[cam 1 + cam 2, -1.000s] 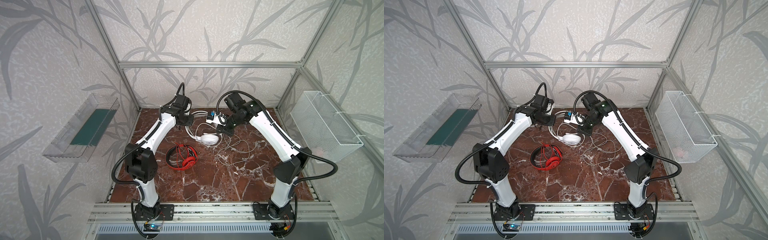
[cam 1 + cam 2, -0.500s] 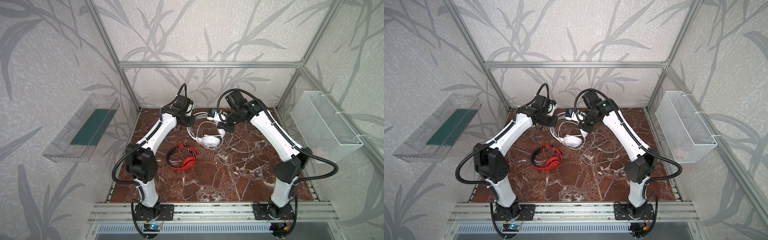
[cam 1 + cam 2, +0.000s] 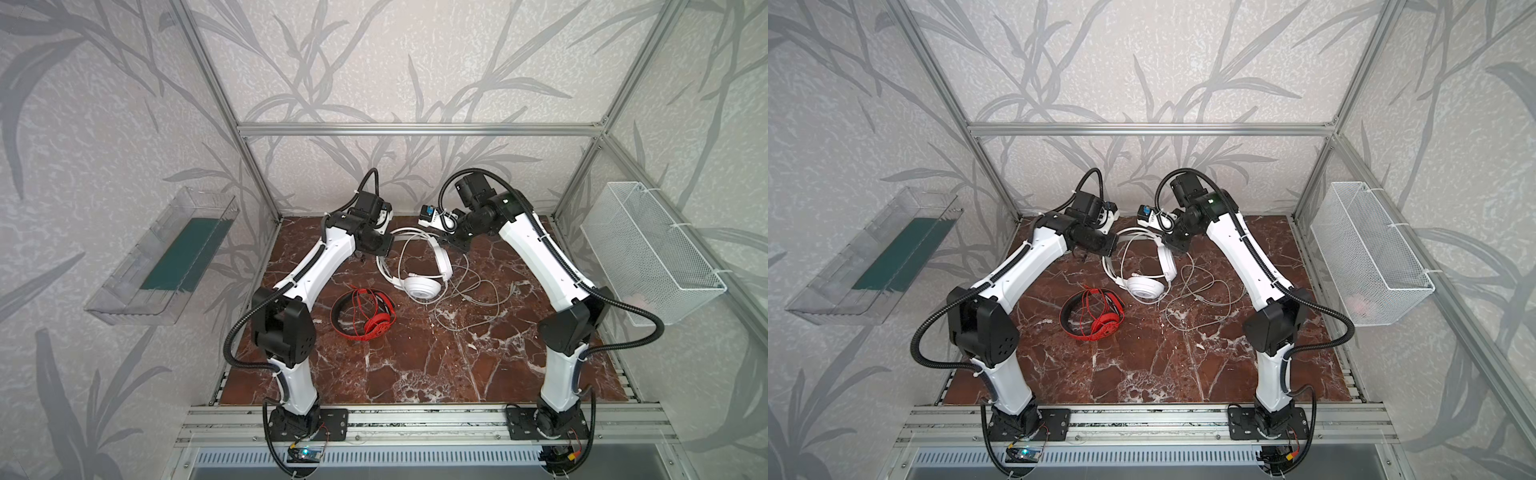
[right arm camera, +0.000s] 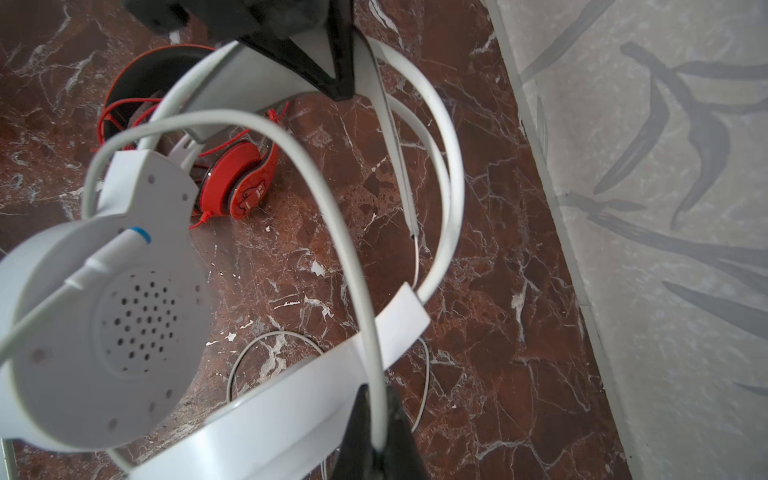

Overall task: Wrap the headphones
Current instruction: 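Loop the grey cable around the held white headphones with the right gripper, then release the cable and lower the right gripper back toward the table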

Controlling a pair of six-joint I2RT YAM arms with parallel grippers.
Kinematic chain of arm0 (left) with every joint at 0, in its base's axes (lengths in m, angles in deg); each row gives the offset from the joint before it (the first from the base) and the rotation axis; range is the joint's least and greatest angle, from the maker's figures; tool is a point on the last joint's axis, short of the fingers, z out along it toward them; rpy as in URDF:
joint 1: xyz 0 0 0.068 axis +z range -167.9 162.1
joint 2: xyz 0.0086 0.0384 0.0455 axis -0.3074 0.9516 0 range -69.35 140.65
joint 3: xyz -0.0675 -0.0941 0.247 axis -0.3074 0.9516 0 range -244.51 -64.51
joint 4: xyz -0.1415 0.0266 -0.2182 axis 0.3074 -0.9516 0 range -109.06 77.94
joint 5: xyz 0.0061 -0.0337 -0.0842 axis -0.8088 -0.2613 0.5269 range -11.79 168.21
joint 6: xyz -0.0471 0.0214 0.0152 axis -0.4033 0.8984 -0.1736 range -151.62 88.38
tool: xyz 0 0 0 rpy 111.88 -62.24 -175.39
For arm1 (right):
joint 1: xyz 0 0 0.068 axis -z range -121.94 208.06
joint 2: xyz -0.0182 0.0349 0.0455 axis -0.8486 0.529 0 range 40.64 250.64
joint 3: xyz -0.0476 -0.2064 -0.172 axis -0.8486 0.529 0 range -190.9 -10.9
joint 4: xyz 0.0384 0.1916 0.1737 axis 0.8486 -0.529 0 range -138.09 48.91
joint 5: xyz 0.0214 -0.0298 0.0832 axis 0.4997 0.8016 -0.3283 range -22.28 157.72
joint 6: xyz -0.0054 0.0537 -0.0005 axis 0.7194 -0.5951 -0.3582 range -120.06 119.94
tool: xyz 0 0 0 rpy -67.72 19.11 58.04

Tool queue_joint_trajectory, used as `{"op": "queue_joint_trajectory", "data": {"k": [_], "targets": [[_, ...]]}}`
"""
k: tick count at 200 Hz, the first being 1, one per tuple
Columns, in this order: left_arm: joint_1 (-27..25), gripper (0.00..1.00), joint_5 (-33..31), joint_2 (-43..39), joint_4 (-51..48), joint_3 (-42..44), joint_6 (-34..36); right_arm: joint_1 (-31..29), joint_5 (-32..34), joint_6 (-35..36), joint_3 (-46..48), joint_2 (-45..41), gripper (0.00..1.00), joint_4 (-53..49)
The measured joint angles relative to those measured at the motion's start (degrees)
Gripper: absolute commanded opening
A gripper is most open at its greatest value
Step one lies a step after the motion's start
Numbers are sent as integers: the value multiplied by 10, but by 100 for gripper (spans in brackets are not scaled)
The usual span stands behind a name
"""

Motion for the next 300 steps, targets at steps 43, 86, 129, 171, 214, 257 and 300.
{"op": "queue_joint_trajectory", "data": {"k": [43,86,129,171,214,257,300], "targets": [[0,0,17,-3,1,1,5,26,-19,-38,2,10,0,27],[0,0,37,-11,7,8,4,43,-60,-87,38,10,0,77],[0,0,59,-11,19,10,-3,49,-96,-146,98,12,3,129],[0,0,80,-11,20,10,-11,63,-136,-216,217,5,20,225],[0,0,95,-11,24,10,-23,80,-161,-281,303,-16,22,303],[0,0,116,-11,43,10,-42,94,-185,-344,394,-59,32,394],[1,0,125,-15,57,20,-53,104,-214,-413,476,-70,41,490]]}}
